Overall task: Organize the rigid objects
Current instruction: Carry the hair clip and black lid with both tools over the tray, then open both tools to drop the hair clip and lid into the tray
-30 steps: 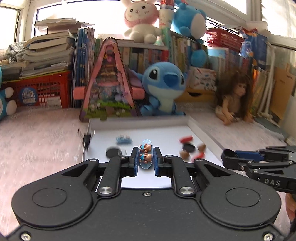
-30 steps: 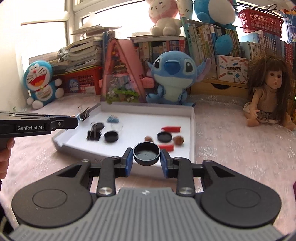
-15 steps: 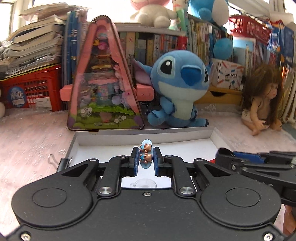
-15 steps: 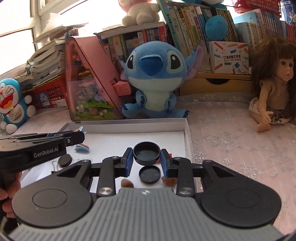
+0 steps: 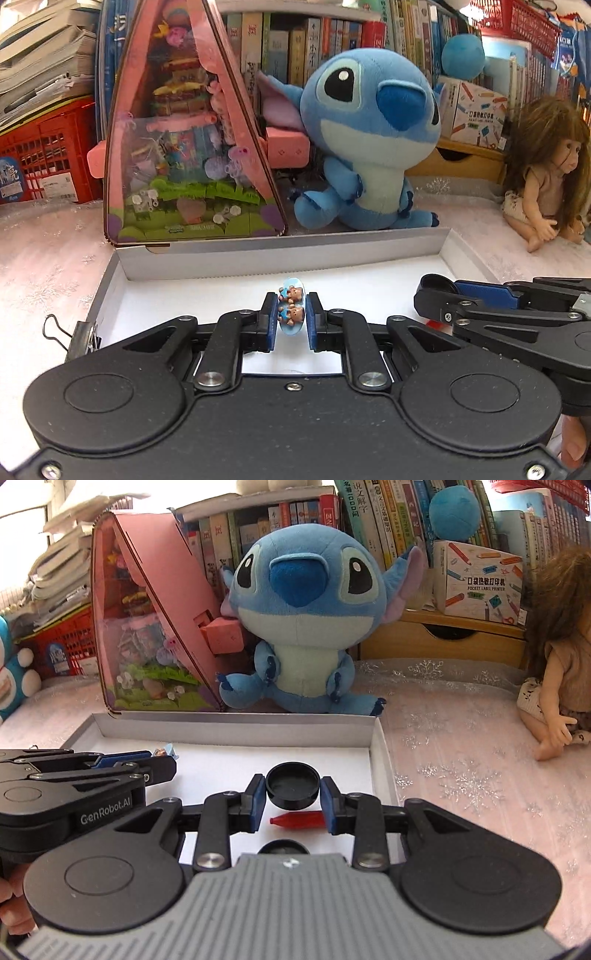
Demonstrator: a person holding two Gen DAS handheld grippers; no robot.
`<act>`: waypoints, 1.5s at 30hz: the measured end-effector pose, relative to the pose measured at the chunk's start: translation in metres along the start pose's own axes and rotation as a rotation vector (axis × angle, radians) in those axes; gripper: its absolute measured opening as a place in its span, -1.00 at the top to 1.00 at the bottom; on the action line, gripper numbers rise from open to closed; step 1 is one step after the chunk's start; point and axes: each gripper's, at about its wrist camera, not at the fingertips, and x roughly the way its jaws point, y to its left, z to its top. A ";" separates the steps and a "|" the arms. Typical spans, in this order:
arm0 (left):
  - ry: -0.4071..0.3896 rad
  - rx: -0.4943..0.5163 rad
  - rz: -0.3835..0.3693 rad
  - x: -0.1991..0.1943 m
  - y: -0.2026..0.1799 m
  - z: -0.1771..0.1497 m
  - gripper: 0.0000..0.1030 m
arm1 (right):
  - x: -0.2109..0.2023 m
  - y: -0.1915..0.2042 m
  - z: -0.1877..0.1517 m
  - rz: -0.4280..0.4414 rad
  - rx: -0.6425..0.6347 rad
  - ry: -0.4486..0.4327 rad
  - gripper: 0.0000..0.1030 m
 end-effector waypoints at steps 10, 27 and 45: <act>0.068 0.017 0.010 0.009 -0.006 -0.001 0.71 | 0.006 0.001 -0.001 0.001 -0.007 0.041 0.28; 0.072 0.023 0.013 0.010 -0.007 -0.002 0.71 | 0.011 0.002 -0.001 -0.004 -0.006 0.075 0.29; 0.051 0.002 0.002 -0.013 -0.006 -0.003 0.10 | -0.016 0.001 -0.005 -0.034 -0.001 -0.004 -0.19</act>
